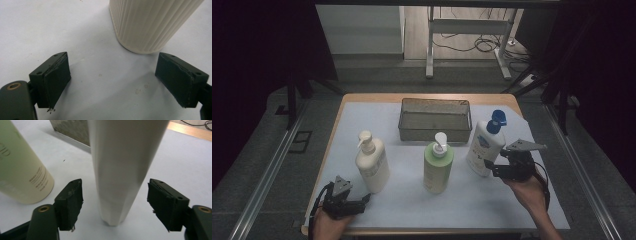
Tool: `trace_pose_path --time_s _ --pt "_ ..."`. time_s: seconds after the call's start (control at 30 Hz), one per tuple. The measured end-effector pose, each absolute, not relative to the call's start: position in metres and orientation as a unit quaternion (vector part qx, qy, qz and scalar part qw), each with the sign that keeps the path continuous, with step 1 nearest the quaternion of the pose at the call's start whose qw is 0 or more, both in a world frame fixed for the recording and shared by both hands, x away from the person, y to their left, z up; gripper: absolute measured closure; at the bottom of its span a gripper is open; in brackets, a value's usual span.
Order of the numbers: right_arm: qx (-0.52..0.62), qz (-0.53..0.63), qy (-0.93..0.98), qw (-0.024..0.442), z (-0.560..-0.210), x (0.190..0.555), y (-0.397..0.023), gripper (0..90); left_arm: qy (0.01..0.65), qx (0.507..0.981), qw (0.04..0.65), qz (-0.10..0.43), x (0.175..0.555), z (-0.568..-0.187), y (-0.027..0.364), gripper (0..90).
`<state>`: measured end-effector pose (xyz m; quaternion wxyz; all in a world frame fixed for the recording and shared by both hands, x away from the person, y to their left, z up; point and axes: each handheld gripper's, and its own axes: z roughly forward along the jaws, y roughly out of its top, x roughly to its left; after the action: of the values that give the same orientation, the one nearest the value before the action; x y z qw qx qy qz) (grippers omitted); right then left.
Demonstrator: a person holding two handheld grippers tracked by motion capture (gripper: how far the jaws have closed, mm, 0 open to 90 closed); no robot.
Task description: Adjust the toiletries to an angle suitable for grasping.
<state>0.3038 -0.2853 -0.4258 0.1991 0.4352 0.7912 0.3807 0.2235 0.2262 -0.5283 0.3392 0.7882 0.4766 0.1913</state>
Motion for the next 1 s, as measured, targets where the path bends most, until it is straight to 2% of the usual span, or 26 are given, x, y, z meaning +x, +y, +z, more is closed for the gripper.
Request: trace_pose_path --time_s 0.47,0.77,1.0 --pt "0.434 0.392 0.784 0.209 -0.415 0.325 -0.273 26.3 0.477 0.788 0.34 0.19 0.223 -0.528 0.226 12.3" --pt "0.435 0.394 0.781 0.215 -0.415 0.335 -0.266 29.1 0.477 0.788 0.339 0.19 0.224 -0.528 0.226 12.3" --pt "0.426 0.393 0.784 0.224 -0.415 0.338 -0.26 35.3 0.477 0.788 0.339 0.19 0.223 -0.528 0.226 12.3"
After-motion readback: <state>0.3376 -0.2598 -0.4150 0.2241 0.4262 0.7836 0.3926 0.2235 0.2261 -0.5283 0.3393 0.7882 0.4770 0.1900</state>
